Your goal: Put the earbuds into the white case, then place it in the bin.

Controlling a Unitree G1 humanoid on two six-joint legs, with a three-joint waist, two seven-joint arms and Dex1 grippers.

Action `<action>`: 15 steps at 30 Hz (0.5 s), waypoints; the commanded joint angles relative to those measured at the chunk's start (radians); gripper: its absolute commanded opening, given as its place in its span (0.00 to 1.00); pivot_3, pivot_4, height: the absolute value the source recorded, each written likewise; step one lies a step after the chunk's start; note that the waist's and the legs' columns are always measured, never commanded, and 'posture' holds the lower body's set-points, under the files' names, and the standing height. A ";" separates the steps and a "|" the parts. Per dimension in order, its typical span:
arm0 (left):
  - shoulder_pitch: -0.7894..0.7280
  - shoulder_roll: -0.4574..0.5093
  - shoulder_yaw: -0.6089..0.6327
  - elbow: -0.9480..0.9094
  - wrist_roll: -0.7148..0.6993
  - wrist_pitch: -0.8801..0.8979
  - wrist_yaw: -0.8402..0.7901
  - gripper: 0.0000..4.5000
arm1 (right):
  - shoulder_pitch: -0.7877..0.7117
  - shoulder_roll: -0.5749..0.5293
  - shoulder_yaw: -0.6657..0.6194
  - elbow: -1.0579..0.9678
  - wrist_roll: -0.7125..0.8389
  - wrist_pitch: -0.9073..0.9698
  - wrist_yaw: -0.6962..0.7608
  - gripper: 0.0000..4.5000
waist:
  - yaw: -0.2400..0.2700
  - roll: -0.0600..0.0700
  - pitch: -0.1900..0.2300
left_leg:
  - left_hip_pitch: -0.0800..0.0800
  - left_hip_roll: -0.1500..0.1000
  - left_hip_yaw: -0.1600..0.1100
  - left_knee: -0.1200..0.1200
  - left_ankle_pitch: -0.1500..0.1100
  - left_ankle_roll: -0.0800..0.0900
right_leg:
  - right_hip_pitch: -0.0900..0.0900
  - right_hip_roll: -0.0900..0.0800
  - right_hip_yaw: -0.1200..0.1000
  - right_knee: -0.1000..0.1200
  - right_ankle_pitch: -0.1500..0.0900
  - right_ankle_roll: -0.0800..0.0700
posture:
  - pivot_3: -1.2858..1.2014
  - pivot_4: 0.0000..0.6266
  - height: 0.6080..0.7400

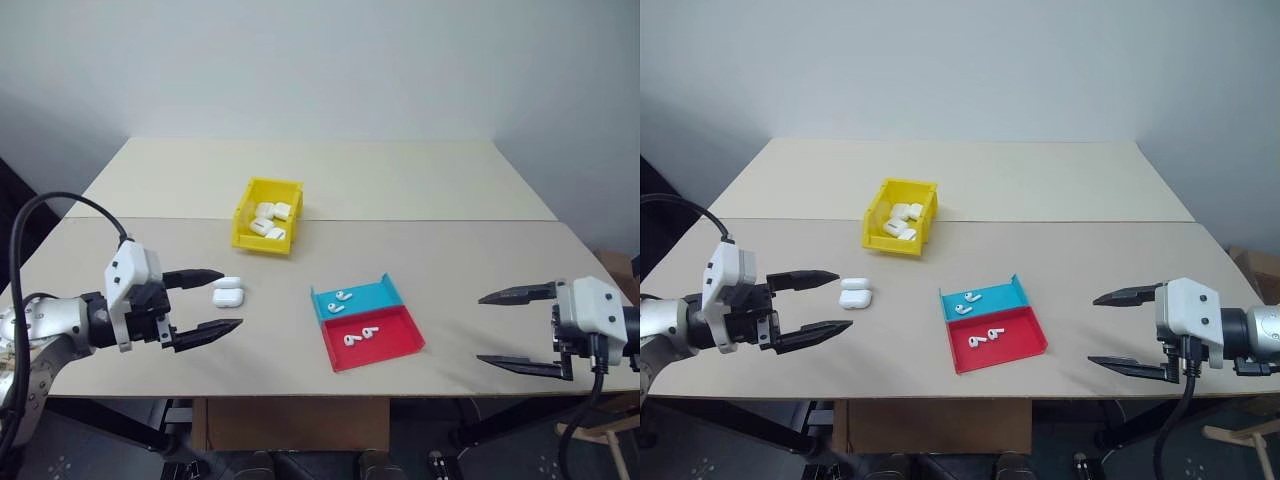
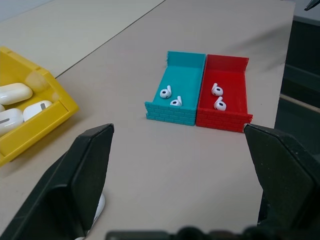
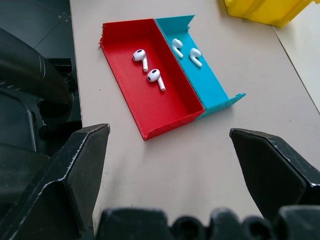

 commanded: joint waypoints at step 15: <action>0.062 -0.002 0.050 -0.099 0.032 -0.007 0.101 1.00 | -0.098 -0.017 0.054 0.041 -0.013 -0.033 0.003 0.99 | -0.001 0.000 0.000 | 0.000 0.000 0.000 0.000 0.000 0.000 | 0.000 0.000 0.000 0.000 0.000 -0.001 | 0.52 0.24 1.00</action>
